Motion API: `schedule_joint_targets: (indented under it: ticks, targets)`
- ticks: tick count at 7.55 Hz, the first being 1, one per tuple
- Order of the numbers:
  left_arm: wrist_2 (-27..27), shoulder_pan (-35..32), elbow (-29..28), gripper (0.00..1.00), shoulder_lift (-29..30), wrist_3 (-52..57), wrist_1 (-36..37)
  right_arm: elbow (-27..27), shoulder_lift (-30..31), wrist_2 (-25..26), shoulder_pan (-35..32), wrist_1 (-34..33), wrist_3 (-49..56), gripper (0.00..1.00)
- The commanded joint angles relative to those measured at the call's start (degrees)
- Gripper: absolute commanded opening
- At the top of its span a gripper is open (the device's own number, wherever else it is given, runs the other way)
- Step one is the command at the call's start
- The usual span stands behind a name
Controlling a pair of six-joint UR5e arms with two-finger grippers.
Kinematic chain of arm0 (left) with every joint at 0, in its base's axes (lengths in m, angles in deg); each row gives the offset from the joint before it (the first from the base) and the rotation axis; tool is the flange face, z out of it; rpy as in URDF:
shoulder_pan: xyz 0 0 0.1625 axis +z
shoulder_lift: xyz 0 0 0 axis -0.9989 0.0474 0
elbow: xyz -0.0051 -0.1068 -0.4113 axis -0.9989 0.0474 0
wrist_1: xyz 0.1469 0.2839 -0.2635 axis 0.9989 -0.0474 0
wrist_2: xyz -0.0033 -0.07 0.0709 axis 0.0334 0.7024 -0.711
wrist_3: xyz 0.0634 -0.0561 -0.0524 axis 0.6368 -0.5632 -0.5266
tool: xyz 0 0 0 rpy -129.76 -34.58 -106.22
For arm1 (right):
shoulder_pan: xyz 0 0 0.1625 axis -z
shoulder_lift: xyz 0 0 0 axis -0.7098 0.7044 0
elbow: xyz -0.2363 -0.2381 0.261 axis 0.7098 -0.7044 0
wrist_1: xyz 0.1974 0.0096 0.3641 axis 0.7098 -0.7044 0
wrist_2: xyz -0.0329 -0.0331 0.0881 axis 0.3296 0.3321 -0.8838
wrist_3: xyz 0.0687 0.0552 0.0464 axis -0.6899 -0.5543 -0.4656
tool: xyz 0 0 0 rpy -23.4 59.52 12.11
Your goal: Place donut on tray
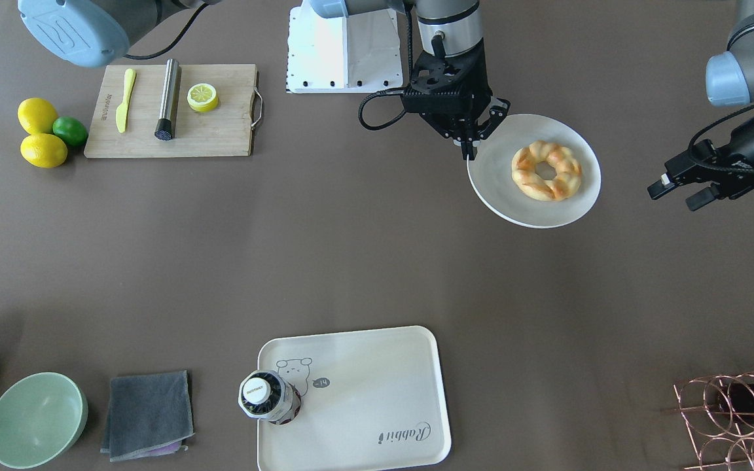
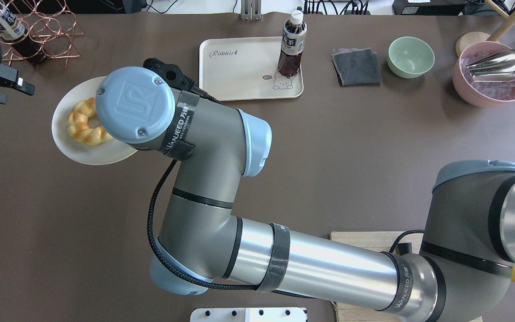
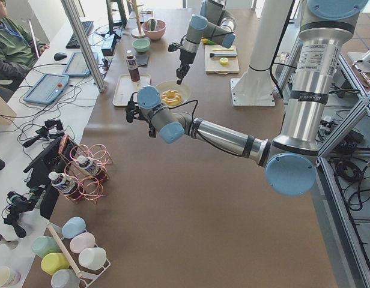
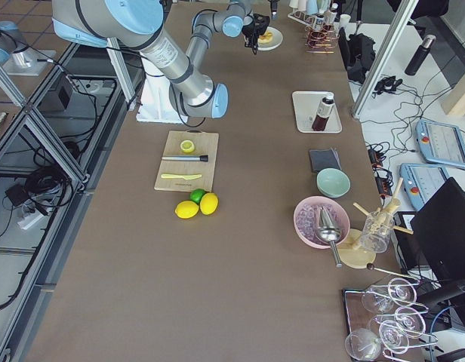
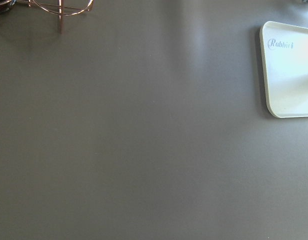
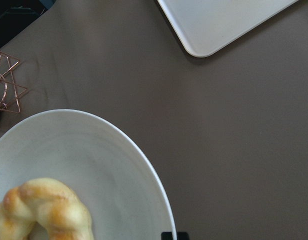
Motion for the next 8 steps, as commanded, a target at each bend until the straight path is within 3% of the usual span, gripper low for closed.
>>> schedule_joint_targets:
  ticks: [1, 2, 5, 8]
  targets:
    - [-2.3, 2.9, 2.5, 0.93, 0.3, -2.0, -0.2, -5.8, -4.2, 2.5, 1.2, 0.3, -1.0, 0.0]
    - [-2.3, 3.4, 3.4, 0.88, 0.1, -2.1, -0.2, -8.5, -6.2, 2.5, 1.2, 0.3, -1.0, 0.0]
    - [-2.4, 4.6, 4.3, 0.84, -0.2, -2.0, -0.4, -8.7, -6.2, 2.5, 1.2, 0.3, -1.0, 0.0]
    - [-2.4, 6.2, 4.6, 0.55, -0.4, -1.9, -0.8, -8.7, -6.2, 2.5, 0.9, 0.2, -1.0, 0.0]
